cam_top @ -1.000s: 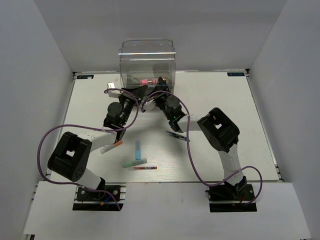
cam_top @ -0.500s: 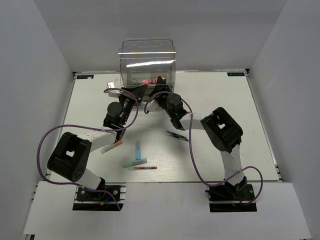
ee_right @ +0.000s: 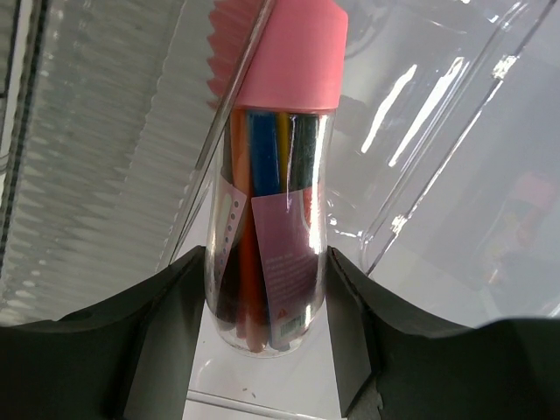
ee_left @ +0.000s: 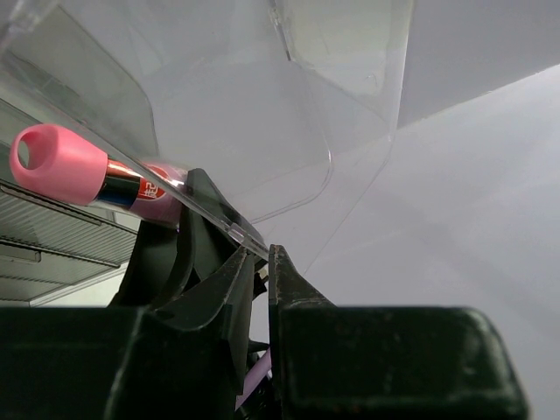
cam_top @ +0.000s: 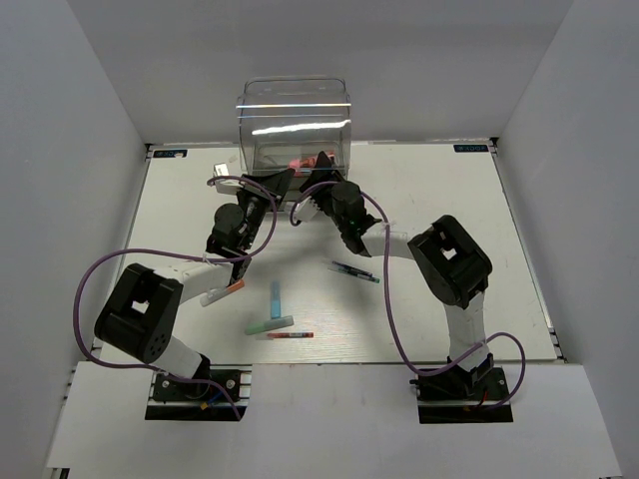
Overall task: Sort the stationery into containers
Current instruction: Place the stationery in the storage box.
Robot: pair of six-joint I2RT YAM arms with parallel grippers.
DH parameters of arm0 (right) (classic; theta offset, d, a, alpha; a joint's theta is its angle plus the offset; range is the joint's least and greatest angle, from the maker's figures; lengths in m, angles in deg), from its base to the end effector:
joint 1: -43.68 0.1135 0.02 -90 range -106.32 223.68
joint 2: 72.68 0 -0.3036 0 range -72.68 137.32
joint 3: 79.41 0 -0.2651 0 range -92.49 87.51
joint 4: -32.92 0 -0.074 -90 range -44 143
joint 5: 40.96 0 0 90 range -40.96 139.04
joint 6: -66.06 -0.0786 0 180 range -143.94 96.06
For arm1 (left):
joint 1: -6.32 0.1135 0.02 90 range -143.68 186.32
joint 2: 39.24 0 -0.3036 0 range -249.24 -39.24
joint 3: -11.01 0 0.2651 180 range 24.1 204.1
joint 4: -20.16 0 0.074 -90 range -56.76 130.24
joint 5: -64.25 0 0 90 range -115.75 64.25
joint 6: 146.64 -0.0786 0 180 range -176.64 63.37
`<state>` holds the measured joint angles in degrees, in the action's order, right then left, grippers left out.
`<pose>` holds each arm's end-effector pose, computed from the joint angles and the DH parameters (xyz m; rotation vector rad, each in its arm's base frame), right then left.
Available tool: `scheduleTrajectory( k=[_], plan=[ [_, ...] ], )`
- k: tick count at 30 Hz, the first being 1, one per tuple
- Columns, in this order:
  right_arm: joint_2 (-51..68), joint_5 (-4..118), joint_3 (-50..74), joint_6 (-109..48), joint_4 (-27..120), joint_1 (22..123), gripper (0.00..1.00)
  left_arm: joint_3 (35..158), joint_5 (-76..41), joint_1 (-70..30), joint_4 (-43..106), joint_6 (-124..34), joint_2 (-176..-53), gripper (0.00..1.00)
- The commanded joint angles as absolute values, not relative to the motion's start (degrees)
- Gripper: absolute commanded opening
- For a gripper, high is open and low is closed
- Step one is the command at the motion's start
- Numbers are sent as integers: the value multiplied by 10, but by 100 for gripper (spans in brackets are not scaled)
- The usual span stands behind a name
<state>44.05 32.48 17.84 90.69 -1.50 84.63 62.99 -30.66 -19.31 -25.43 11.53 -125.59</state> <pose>0.4117 0.3276 0.2376 -1.5944 0.5978 -1.2142 0.3355 -0.1535 0.2965 -0.6181 1.3716 -1.2919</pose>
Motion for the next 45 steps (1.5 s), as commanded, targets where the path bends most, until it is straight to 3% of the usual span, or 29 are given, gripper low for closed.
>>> scheduleTrajectory(
  k=[1,7,9,10,14,21,27,36,39,40,41,44,45],
  plan=[
    [419,308,167,1038,57,844,0,650,-311,-193,-281,110,-1220,0],
    [420,276,129,1053,160,845,3,644,-311,-193,-281,110,-1220,0],
    [422,265,119,1053,169,844,14,644,-311,-193,-281,110,-1215,0],
    [426,263,112,1053,185,844,31,644,-311,-193,-281,110,-1215,0],
    [424,257,105,1045,189,845,65,644,-311,-193,-281,110,-1215,0],
    [406,286,137,1027,154,845,84,644,-311,-193,-281,110,-1215,0],
    [379,319,172,990,130,849,84,644,-311,-193,-281,110,-1215,0],
    [283,515,319,889,55,843,79,651,-306,-193,-276,110,-1220,0],
    [251,555,337,846,70,843,72,651,-301,-193,-276,110,-1220,0],
    [224,574,353,815,92,843,67,651,-301,-193,-276,110,-1220,0],
    [216,590,355,803,107,844,50,651,-301,-193,-271,110,-1220,0],
    [174,614,364,723,186,843,17,644,-306,-193,-270,110,-1220,0],
    [166,623,364,704,217,843,0,643,-306,-193,-270,110,-1220,0]
  ],
)
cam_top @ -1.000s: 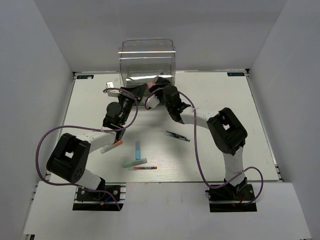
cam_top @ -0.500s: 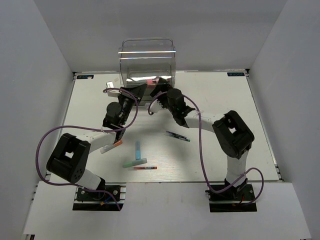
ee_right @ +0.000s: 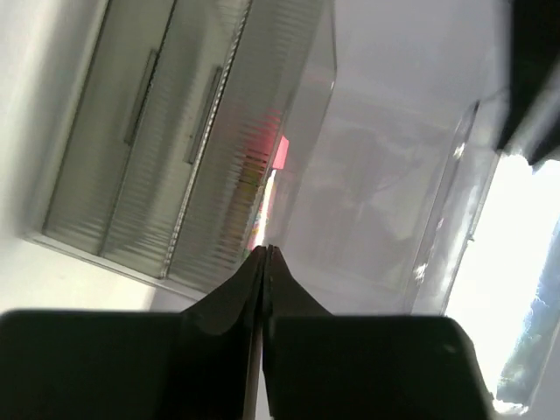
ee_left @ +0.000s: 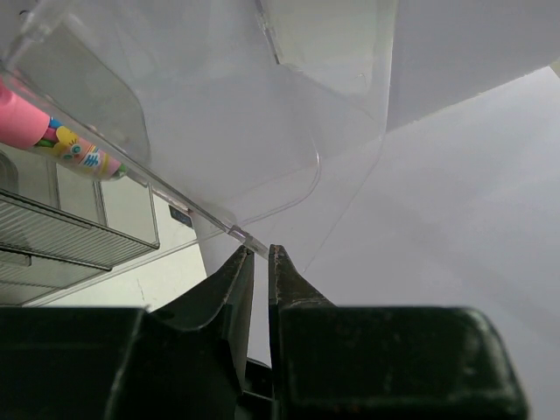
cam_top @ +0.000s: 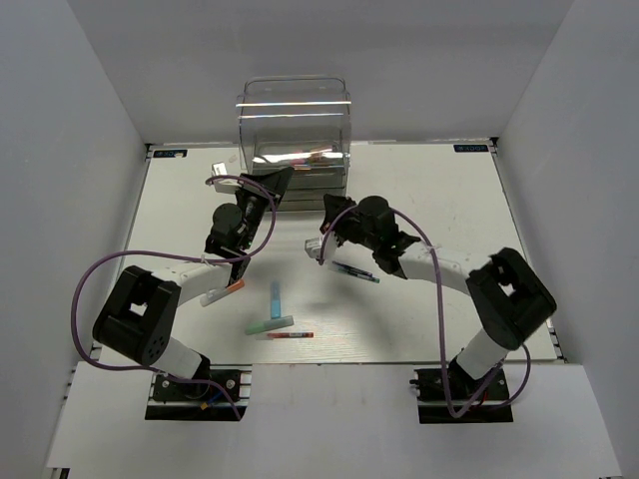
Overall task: Sort the stationery into containers
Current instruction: Place the stationery in the storage box, then close the storage box at the center of the board.
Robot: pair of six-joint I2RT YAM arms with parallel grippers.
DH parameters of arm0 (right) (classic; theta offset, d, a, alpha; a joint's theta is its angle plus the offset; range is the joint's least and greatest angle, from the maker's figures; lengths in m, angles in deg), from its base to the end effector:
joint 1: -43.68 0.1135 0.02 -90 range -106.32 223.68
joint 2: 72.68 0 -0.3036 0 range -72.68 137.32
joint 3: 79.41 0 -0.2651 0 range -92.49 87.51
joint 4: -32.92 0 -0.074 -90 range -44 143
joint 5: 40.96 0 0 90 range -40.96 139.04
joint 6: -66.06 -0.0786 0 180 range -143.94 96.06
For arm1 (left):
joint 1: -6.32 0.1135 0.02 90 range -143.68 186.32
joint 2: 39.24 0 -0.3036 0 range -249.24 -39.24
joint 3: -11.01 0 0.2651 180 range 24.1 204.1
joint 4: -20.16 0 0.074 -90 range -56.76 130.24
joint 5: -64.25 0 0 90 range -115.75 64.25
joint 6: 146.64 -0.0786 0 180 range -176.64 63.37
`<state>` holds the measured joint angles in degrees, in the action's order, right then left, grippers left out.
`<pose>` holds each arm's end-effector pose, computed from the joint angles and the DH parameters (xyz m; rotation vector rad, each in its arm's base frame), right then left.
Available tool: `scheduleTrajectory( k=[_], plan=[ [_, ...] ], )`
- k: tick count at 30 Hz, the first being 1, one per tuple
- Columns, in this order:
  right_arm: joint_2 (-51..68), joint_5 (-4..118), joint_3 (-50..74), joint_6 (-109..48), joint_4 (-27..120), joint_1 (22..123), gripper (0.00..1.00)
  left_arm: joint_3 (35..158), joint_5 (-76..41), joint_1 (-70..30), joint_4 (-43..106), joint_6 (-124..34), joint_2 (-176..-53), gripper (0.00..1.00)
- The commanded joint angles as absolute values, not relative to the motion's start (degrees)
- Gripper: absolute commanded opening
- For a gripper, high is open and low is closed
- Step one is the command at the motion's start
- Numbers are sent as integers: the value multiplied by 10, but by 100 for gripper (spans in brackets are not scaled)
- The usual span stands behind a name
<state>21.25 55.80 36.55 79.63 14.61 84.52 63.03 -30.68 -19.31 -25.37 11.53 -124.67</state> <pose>0.3114 0.2814 0.2538 -1.7608 0.4730 -0.6815 0.3329 -0.1522 0.3021 -0.6128 1.3559 -1.2989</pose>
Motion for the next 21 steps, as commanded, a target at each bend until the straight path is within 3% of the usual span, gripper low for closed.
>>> scheduleTrajectory(
  k=[1,7,8,9,11,12,13,14,15,19,21],
  plan=[
    [151,622,365,662,249,844,0,638,-306,-193,-270,110,-1220,0],
    [88,653,335,441,431,840,0,616,-311,-193,-218,133,-1226,3],
    [70,653,343,418,435,840,0,616,-311,-193,-207,142,-1226,6],
    [64,651,350,359,432,838,0,616,-311,-193,-185,142,-1226,19],
    [35,642,385,327,414,838,23,616,-311,-193,-157,156,-1231,29],
    [28,633,407,281,405,835,55,616,-311,-193,-133,156,-1236,34],
    [20,617,418,266,370,835,70,616,-306,-193,-123,161,-1236,37],
    [1,611,439,242,358,835,85,616,-306,-193,-114,167,-1241,40],
    [-4,585,458,215,345,832,90,616,-306,-193,-96,167,-1241,44],
    [-28,564,484,125,306,814,88,611,-306,-193,-62,179,-1258,50],
    [-35,573,486,72,322,803,71,611,-306,-193,-56,184,-1282,50]
  ],
)
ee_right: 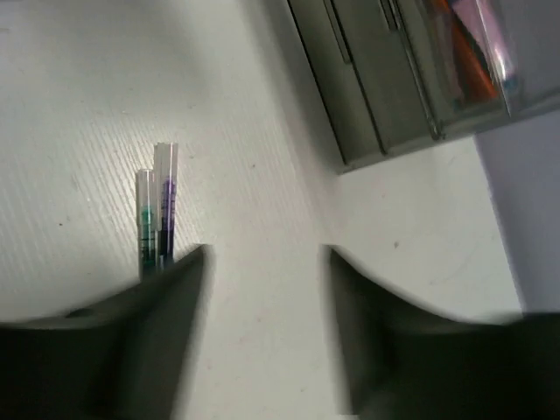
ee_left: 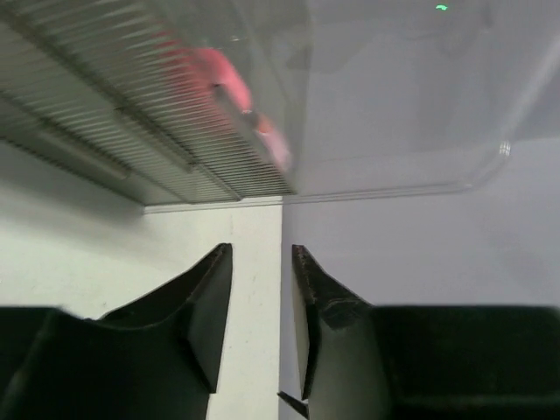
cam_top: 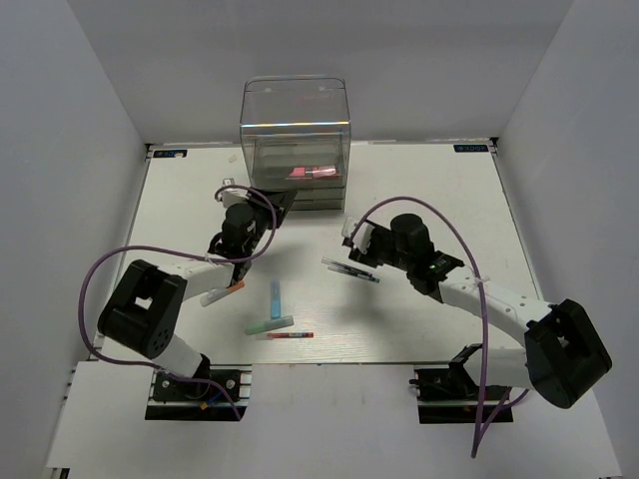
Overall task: Sort the stationery into containers
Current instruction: Close the storage box at the center of the board, then open the drawer in the storage box.
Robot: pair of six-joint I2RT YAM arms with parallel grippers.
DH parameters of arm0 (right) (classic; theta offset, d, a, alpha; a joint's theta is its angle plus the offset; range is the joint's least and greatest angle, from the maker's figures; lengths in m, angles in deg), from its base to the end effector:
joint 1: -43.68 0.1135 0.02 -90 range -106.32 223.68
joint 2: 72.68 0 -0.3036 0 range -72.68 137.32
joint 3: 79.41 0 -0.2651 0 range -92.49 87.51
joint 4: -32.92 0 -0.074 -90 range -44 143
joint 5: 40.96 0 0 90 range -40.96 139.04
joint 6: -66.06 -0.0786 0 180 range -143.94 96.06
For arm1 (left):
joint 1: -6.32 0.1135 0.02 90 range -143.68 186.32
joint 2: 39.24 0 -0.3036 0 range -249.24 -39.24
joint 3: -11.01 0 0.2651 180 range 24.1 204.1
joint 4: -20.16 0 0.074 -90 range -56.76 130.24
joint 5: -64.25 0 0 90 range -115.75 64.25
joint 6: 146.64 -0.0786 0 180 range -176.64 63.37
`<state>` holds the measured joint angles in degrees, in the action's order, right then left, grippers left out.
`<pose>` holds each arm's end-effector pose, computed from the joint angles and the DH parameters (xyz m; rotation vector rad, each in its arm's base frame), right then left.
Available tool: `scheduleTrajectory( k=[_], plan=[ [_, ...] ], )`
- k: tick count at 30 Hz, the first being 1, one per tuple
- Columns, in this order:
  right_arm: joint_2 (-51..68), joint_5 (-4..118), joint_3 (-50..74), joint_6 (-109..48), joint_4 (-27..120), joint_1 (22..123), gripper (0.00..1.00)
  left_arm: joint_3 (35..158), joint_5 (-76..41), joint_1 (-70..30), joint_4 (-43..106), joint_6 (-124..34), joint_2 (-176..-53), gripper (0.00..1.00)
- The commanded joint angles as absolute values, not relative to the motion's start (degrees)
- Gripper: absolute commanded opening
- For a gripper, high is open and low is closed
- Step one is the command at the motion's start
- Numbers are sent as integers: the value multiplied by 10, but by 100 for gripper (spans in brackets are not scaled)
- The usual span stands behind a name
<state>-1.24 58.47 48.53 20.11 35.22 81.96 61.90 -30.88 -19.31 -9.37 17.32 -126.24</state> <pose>0.2387 0.2048 0.2574 -1.3601 1.3904 0.0936 0.3362 -0.1535 0.2430 -0.8203 1.6488 -1.1994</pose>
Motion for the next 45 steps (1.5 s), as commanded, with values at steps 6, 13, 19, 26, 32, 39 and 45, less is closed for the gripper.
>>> scheduleTrajectory(
  k=[6,13,19,26,32,39,45],
  plan=[
    [-43,630,487,-5,351,774,10,644,-301,-193,-89,184,-1360,22],
    [-66,635,510,-14,354,757,12,676,-330,-193,-112,184,-1421,25],
    [-72,640,530,-10,350,751,14,681,-337,-193,-171,178,-1443,36],
    [-69,639,539,-5,350,747,18,701,-344,-193,-197,178,-1475,39],
    [-79,636,550,1,351,744,18,730,-350,-187,-211,178,-1502,39],
    [-81,632,557,7,351,741,18,741,-355,-187,-211,178,-1513,39],
    [-77,634,556,8,351,743,20,754,-368,-187,-191,178,-1513,39]
  ],
)
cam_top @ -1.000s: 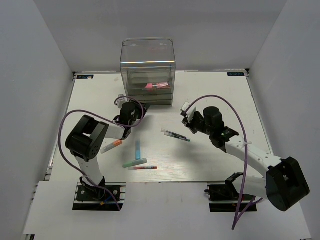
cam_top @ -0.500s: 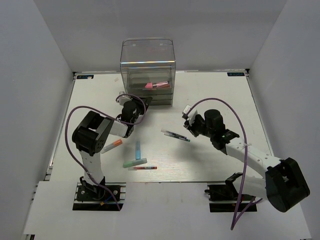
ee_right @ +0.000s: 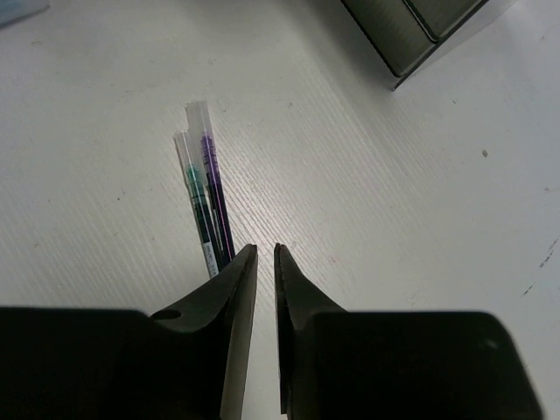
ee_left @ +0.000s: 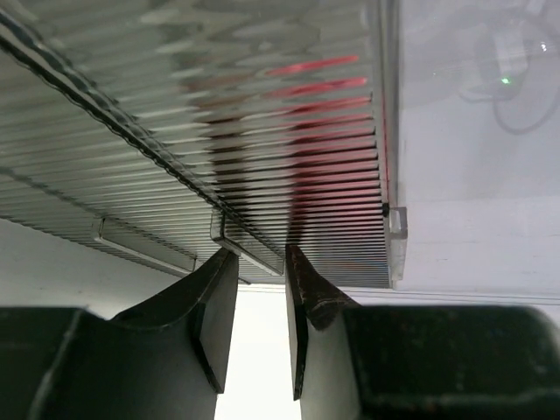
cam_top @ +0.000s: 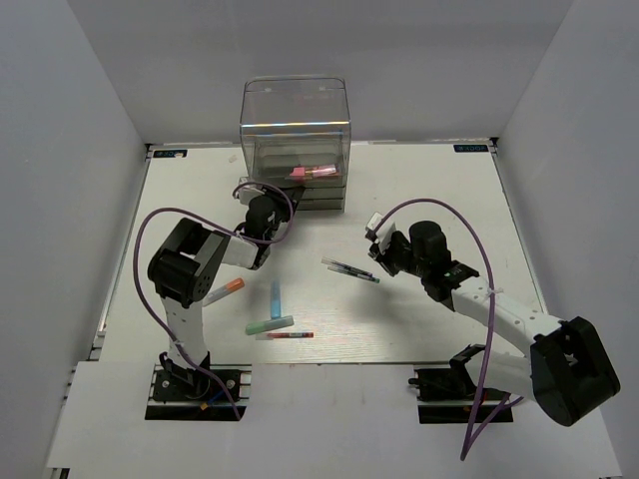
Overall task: Sort the stationery into containers
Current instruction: Open the drawer in the storage box.
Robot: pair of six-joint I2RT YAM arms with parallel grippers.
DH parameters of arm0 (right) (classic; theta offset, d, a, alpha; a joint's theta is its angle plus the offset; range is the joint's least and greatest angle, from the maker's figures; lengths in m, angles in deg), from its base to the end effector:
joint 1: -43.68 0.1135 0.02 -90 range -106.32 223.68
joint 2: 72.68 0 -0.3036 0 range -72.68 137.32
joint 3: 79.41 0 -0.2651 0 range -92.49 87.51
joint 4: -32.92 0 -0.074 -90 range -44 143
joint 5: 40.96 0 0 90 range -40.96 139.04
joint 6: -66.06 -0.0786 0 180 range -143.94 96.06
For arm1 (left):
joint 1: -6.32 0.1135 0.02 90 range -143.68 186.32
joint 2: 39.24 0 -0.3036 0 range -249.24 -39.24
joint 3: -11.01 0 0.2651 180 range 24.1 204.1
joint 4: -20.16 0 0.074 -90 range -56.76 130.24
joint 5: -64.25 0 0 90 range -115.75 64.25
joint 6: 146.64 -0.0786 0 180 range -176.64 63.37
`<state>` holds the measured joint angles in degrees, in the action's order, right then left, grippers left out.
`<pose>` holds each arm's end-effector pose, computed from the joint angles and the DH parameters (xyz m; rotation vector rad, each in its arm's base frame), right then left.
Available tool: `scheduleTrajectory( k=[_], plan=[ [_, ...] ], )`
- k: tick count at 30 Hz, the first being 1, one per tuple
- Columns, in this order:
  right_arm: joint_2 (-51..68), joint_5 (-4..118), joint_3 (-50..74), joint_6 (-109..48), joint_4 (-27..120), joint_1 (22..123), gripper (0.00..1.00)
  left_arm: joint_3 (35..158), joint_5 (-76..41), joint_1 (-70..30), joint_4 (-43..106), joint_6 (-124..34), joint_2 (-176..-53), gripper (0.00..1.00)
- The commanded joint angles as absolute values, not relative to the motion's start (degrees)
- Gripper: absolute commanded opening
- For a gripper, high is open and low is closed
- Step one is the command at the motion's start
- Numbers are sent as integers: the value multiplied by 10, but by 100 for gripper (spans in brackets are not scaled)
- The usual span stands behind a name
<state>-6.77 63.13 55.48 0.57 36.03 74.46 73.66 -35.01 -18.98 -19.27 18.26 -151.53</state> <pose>0.2318 0.1604 0.2356 -1.0608 1.6818 0.3151 0.4177 -0.1834 0.1655 -0.9062 1.6571 -1.1106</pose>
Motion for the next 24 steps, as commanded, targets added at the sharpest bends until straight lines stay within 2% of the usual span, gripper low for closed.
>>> scheduleTrajectory(
  k=[1,4,11,14,16,18,22,24],
  plan=[
    [-78,635,556,9,352,742,20,754,-374,-187,-191,178,-1513,38],
    [-76,634,556,10,350,741,20,754,-374,-187,-191,178,-1518,32],
    [-75,635,560,16,353,741,21,744,-379,-187,-203,178,-1524,7],
    [-74,637,560,18,353,741,24,731,-379,-187,-217,178,-1524,1],
    [-73,642,560,20,355,741,34,713,-374,-192,-224,178,-1517,0],
    [-70,647,559,22,363,740,53,697,-364,-193,-233,178,-1507,0],
    [-60,671,546,25,390,742,67,653,-341,-198,-272,178,-1489,0],
    [-53,685,539,24,397,742,68,624,-341,-203,-278,178,-1476,0]
  ],
)
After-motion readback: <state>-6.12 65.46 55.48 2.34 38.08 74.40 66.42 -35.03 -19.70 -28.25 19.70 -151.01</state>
